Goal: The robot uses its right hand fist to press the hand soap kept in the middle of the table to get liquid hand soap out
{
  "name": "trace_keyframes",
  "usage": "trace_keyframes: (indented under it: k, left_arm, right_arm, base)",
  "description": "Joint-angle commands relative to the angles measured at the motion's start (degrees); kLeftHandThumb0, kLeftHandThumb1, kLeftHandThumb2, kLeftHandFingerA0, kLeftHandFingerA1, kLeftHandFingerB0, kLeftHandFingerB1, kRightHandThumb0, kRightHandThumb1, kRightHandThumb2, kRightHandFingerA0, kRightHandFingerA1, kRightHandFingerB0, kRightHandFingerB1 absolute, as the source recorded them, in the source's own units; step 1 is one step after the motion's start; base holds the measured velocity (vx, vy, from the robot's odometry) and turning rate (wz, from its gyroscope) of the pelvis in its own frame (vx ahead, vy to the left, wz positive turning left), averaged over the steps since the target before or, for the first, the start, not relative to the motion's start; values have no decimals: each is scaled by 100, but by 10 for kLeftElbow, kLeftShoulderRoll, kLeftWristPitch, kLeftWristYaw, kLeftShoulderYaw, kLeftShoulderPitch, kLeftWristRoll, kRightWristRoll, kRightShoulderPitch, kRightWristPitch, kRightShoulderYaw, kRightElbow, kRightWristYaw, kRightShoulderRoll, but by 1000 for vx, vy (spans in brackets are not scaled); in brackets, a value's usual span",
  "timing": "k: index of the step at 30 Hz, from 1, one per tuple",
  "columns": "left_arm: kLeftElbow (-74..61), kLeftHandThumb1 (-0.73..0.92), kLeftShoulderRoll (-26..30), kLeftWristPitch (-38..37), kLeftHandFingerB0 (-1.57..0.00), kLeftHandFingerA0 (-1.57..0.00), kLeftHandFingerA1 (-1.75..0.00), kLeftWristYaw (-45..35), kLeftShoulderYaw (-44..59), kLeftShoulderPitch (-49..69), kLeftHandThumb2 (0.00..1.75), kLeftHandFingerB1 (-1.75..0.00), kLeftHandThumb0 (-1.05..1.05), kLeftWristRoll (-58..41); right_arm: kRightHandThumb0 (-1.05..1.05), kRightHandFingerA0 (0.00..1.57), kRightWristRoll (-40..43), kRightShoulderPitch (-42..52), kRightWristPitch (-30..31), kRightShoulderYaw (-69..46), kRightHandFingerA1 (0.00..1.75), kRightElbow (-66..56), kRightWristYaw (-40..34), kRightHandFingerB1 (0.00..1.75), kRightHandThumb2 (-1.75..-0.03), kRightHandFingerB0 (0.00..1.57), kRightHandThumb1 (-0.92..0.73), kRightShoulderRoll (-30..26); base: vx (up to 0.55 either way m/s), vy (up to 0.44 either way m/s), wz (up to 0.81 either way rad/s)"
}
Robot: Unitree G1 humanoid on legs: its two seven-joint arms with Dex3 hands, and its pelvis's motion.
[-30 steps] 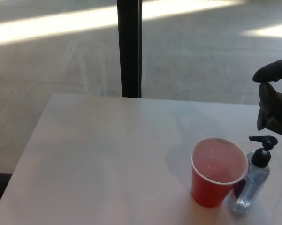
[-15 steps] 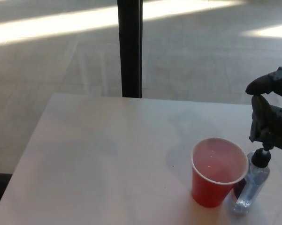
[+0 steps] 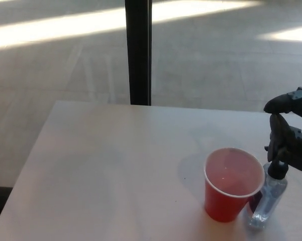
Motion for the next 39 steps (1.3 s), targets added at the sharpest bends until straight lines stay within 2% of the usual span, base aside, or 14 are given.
trace_keyframes:
  k: [1,9,11,12,13,15,16,18,19,25,26,27,32,39]
  left_arm:
    - [7,36,8,-7,-58,-81,-96,11,5,-2,85,-79,-13,-7]
    - [2,35,9,-12,-57,-83,-97,6,2,4,86,-79,-16,-6]
    - [-3,35,8,-8,-57,-79,-95,10,1,5,85,-79,-16,-5]
    - [-5,36,7,-9,-57,-78,-95,9,2,2,86,-79,-16,-7]
    - [-1,35,8,-11,-58,-80,-95,8,-1,1,86,-79,-16,-4]
    - [3,35,8,-15,-59,-81,-95,7,1,0,87,-79,-16,-5]
    - [7,35,8,-16,-58,-81,-95,8,2,-2,87,-79,-16,-6]
    - [0,34,7,-14,-59,-82,-96,9,3,1,88,-80,-16,-8]
    - [-9,35,8,-12,-61,-81,-95,8,-1,2,87,-80,-17,-4]
    - [-22,34,8,1,-58,-80,-94,8,0,3,88,-79,-18,-7]
    - [-23,35,9,1,-58,-80,-94,9,-3,3,87,-79,-18,-3]
    - [-28,35,9,4,-59,-79,-94,9,-2,4,87,-79,-17,-4]
    - [-38,35,8,16,-56,-77,-93,7,5,4,89,-79,-15,-10]
    - [-48,35,8,18,-55,-77,-92,9,3,8,89,-77,-17,-8]
  right_arm:
    - [-23,97,-23,22,6,19,175,7,-4,140,-101,73,-67,7]
    - [-22,99,-33,47,7,22,175,2,10,139,-103,73,-65,-14]
    - [-22,98,-34,57,2,15,175,7,22,144,-105,73,-63,-26]
    - [-24,100,-31,57,-1,9,175,10,28,155,-103,66,-61,-32]
    - [-24,100,-29,60,-8,6,175,14,35,143,-106,76,-62,-36]
    - [-24,100,-33,66,-11,3,175,16,39,144,-106,76,-60,-46]
    - [-24,100,-32,70,-11,2,175,15,42,156,-102,66,-62,-50]
    - [-24,101,-32,71,-16,1,175,20,46,155,-102,67,-62,-53]
    - [-24,100,-34,73,-3,2,175,14,37,145,-106,76,-61,-54]
    - [-23,100,-34,79,9,8,175,9,36,141,-101,74,-65,-53]
    - [-17,122,-38,82,7,13,175,7,35,134,-100,74,-63,-52]
    - [-22,97,-36,85,10,16,175,7,33,141,-99,73,-66,-47]
    - [-23,95,-32,95,43,36,175,0,32,163,-98,58,-67,-51]
    - [-26,95,-34,96,36,44,175,24,44,159,-100,59,-67,-58]
  base:
    - [0,0,0]
    - [0,0,0]
    - [0,0,0]
    - [0,0,0]
    - [0,0,0]
    - [0,0,0]
    - [0,0,0]
    - [0,0,0]
    - [0,0,0]
    - [0,0,0]
    - [0,0,0]
    - [0,0,0]
    - [0,0,0]
    - [0,0,0]
